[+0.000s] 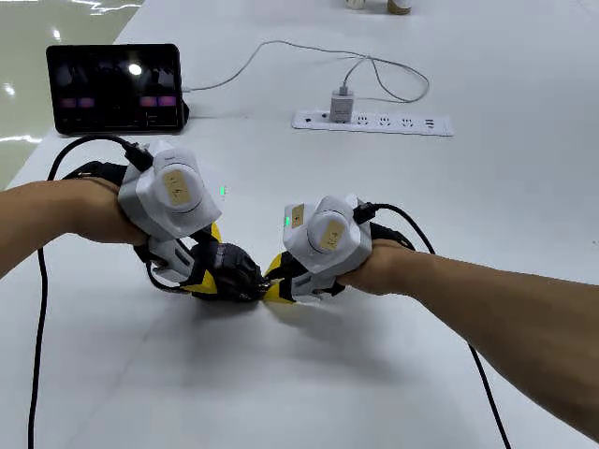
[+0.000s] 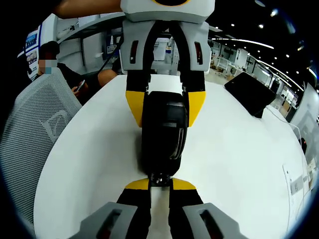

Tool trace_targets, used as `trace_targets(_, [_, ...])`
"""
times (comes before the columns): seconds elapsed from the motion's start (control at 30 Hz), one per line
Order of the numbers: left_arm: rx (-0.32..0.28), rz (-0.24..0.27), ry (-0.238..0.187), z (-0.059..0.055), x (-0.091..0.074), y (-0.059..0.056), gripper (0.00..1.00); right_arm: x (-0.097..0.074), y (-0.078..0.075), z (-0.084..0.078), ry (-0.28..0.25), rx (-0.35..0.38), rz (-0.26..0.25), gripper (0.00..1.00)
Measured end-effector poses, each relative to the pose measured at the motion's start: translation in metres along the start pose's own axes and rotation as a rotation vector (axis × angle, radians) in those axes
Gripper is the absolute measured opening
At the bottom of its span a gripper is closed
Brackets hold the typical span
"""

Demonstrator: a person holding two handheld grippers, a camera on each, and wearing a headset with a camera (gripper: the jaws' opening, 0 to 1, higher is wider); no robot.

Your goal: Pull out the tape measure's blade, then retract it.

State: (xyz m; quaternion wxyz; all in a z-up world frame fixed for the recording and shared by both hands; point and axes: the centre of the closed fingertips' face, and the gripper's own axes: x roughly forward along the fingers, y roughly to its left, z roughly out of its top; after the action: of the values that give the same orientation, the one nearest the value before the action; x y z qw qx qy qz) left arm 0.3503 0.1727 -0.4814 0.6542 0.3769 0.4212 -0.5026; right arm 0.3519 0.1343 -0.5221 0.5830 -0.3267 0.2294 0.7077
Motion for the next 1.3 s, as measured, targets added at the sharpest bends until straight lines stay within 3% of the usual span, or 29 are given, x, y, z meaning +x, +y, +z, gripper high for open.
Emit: trace_targets(1.3, [-0.023,-0.008,-0.006,0.000,-0.001,0.001,0.27,-0.027,0.000,-0.027,0.022,0.020,-0.002,0.09])
